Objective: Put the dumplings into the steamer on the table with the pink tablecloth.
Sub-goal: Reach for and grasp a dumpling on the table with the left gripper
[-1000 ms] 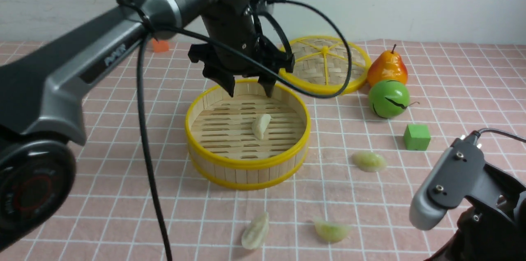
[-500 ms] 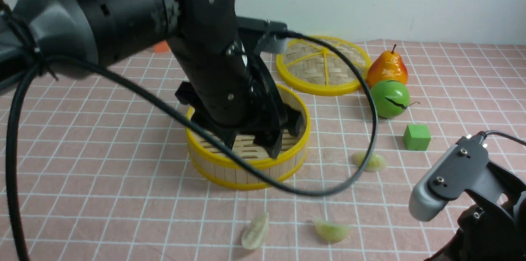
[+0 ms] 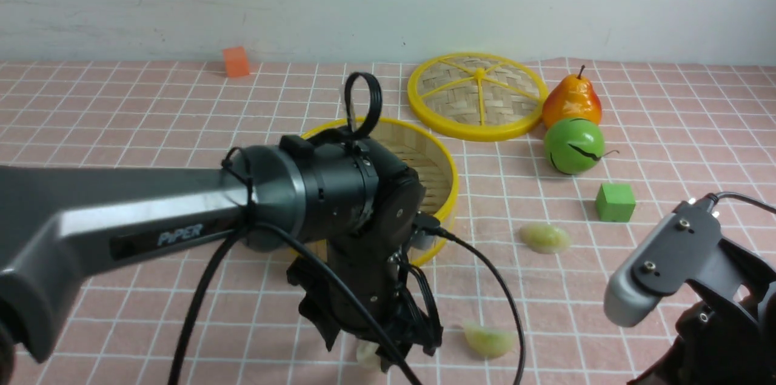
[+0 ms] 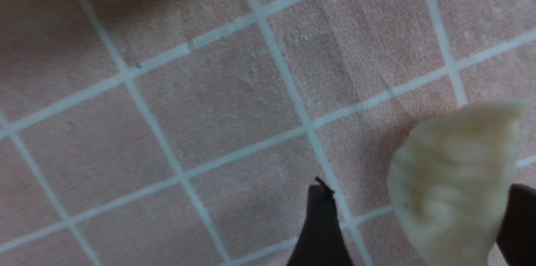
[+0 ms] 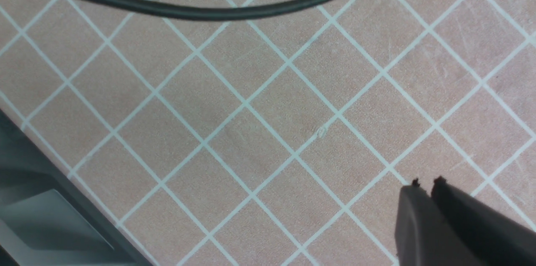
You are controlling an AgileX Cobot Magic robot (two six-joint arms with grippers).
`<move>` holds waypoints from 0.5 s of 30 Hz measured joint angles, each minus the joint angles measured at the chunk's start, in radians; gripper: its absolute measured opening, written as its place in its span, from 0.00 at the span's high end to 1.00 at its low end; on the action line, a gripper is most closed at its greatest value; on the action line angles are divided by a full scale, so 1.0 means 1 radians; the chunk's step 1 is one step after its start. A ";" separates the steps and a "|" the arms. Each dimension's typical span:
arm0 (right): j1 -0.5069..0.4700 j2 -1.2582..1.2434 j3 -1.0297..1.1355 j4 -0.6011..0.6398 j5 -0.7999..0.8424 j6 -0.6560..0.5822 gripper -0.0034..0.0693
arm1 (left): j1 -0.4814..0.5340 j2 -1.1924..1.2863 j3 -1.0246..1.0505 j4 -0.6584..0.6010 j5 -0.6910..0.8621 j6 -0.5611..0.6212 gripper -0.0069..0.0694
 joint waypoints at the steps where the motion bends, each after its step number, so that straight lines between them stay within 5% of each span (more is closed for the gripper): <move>1: 0.000 0.000 0.000 -0.003 0.000 0.000 0.89 | 0.000 0.017 0.000 -0.008 -0.005 -0.001 0.25; 11: 0.000 0.000 0.000 -0.041 -0.002 -0.003 0.88 | 0.000 0.030 -0.008 -0.035 -0.044 -0.001 0.53; 15: 0.000 0.000 0.000 -0.041 -0.009 -0.003 0.88 | 0.000 0.038 -0.049 0.005 -0.031 -0.002 0.54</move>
